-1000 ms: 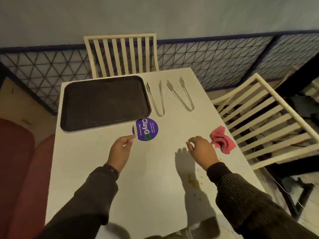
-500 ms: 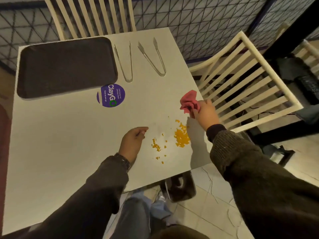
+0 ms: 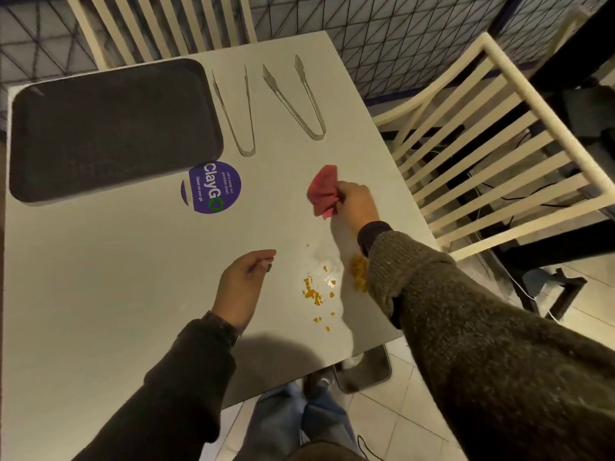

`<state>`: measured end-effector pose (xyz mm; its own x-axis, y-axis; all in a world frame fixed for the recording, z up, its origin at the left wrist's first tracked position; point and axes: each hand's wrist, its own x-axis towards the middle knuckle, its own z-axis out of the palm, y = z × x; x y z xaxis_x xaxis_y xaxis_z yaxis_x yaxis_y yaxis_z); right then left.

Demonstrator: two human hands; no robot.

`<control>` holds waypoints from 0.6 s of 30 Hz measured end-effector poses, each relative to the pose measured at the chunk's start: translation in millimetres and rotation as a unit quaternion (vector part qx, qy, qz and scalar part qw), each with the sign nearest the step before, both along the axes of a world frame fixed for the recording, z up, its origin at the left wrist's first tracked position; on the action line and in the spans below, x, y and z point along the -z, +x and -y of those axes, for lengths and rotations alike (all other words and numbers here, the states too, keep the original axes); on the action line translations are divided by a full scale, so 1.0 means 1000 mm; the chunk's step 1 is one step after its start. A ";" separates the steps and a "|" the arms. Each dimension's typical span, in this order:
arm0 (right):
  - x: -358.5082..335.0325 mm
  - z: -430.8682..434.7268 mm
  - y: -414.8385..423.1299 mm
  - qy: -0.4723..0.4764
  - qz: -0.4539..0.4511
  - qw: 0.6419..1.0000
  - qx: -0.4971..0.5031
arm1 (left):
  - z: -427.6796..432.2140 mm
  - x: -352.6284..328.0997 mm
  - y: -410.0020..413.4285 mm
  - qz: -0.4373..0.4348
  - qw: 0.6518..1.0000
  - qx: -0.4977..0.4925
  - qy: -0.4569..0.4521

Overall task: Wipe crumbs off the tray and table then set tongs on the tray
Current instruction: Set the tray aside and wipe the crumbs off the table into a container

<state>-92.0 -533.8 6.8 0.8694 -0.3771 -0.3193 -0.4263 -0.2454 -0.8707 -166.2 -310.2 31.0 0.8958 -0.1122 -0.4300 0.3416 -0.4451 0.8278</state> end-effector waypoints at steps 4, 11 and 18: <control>0.026 -0.049 0.003 -0.133 0.004 0.967 -0.217 | -0.030 -0.004 0.012 0.006 0.999 -0.049 -0.011; 0.030 -0.082 -0.059 -0.233 0.042 0.809 -0.538 | -0.055 -0.010 0.005 0.044 0.997 -0.003 0.056; -0.017 -0.064 -0.106 -0.170 0.072 0.890 -0.417 | -0.031 0.003 -0.045 0.058 0.983 0.159 0.072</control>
